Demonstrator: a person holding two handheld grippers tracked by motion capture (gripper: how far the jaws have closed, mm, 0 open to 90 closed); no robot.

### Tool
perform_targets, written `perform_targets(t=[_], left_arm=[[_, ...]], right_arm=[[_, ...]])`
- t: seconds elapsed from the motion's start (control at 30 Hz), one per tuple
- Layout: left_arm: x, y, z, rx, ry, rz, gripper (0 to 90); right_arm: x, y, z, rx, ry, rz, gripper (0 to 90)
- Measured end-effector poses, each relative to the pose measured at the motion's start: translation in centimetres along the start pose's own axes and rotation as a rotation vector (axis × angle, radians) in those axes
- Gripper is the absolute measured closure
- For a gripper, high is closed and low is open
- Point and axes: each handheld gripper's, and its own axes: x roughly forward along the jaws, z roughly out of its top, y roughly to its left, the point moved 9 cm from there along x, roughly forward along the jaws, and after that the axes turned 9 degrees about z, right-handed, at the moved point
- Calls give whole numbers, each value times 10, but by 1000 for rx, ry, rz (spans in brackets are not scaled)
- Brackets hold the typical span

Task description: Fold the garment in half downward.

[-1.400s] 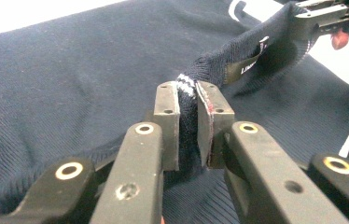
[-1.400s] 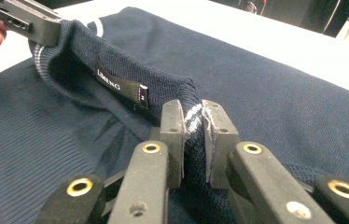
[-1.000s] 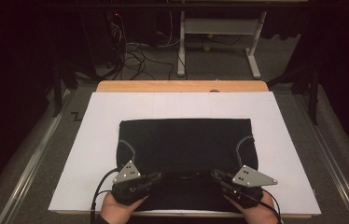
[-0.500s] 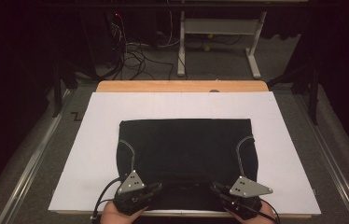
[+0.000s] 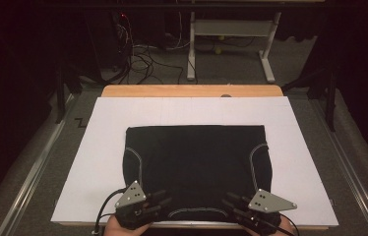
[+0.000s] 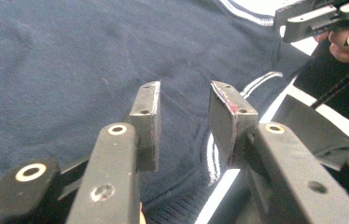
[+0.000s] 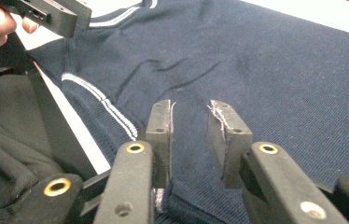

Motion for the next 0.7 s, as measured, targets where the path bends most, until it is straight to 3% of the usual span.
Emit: perform_targets(t=[0.1,0.27,0.43,0.7], left_arm=[[2,4,-1,2,6,19,573],[5,10,-2,26,2,71,495],[7,20,-3,27,7,95,419],[4,41,-1,11,-10,143,321]], right_arm=[[0,-4,0,7,-3,-16,680],[2,-13,-2,20,1,-45,614],[1,-25,-6,49,-4,-80,529],[-3,-43,-6,82,-33,-161,306]])
